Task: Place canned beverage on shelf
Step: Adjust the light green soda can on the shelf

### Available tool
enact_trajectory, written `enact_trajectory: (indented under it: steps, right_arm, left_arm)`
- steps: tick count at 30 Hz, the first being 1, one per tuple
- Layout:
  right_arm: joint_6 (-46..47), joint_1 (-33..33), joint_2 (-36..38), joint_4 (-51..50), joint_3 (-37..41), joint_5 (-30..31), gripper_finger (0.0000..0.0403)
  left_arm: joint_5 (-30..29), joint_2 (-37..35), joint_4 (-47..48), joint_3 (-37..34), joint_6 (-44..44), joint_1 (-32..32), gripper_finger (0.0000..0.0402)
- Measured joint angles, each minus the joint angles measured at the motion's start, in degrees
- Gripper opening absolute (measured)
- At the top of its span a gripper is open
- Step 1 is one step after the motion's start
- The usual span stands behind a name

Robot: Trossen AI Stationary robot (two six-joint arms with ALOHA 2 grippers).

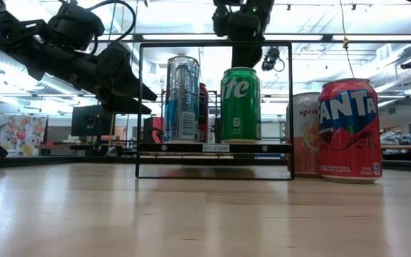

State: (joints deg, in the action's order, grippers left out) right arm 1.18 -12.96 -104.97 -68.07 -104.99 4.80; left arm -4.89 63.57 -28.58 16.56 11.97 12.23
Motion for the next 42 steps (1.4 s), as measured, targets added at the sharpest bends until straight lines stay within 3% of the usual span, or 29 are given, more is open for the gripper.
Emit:
enact_trajectory:
  steps: [4, 14, 23, 33, 42]
  right_arm:
    - [-4.24, -1.96, 0.96, 3.19, -0.02, 1.51, 0.0362]
    - [-20.76, -10.53, 1.14, 10.14, 4.26, -6.91, 0.0362]
    - [-29.37, -11.99, 1.14, 13.15, 7.41, -6.69, 0.0362]
    - [-28.23, -14.06, 1.12, 15.27, 12.40, -7.53, 0.0354]
    - [-19.96, -14.65, 1.12, 16.63, 12.77, -7.04, 0.0318]
  left_arm:
    - [0.00, 0.00, 0.02, 0.00, 0.00, 0.02, 0.0389]
    - [0.00, 0.00, 0.09, 0.00, 0.43, 0.01, 0.0389]
    - [0.00, 0.00, 0.11, 0.00, 0.39, 0.01, 0.0389]
    - [-0.02, 0.00, 0.15, 0.00, 0.42, 0.00, 0.0389]
    - [-0.02, 0.00, 0.15, 0.00, 0.48, 0.00, 0.0389]
